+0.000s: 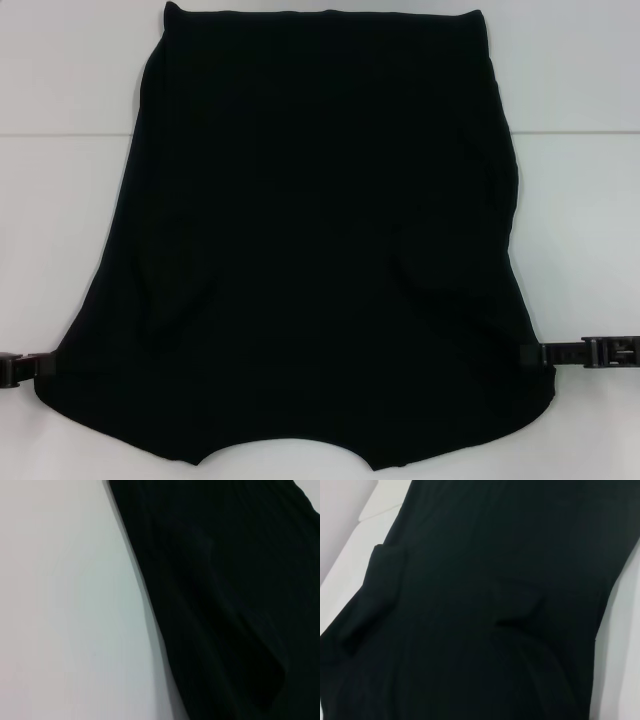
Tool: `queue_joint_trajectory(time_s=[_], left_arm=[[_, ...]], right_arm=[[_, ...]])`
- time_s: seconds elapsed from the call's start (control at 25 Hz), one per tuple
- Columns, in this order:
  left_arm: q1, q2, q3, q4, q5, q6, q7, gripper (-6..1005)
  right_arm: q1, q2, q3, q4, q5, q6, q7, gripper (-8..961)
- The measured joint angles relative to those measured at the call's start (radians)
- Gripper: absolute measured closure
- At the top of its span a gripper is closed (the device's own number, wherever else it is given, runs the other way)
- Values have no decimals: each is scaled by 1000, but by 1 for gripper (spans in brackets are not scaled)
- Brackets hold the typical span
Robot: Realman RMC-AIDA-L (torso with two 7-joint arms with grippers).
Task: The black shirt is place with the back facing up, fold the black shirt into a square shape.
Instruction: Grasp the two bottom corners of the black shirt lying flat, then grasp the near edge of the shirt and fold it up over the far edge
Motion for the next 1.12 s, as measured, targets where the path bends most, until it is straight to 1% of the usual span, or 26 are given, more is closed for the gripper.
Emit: queue_joint_trajectory(time_s=[0.36, 0.56, 0.92, 1.04, 1.12], left_arm=[[-5, 0, 0, 0, 0, -3, 0, 972], [-7, 0, 1, 0, 0, -3, 0, 973], [-9, 0, 1, 0, 0, -5, 0, 973], [-11, 1, 0, 0, 0, 0, -2, 973], [-11, 3, -3, 3, 0, 12, -10, 973]], right_arm=[[1, 3, -9, -6, 1, -31, 0, 381], [3, 2, -9, -7, 1, -30, 1, 549], [8, 5, -6, -3, 2, -27, 1, 902], [3, 5, -1, -8, 5, -32, -3, 901], [-4, -1, 4, -9, 7, -40, -8, 900]])
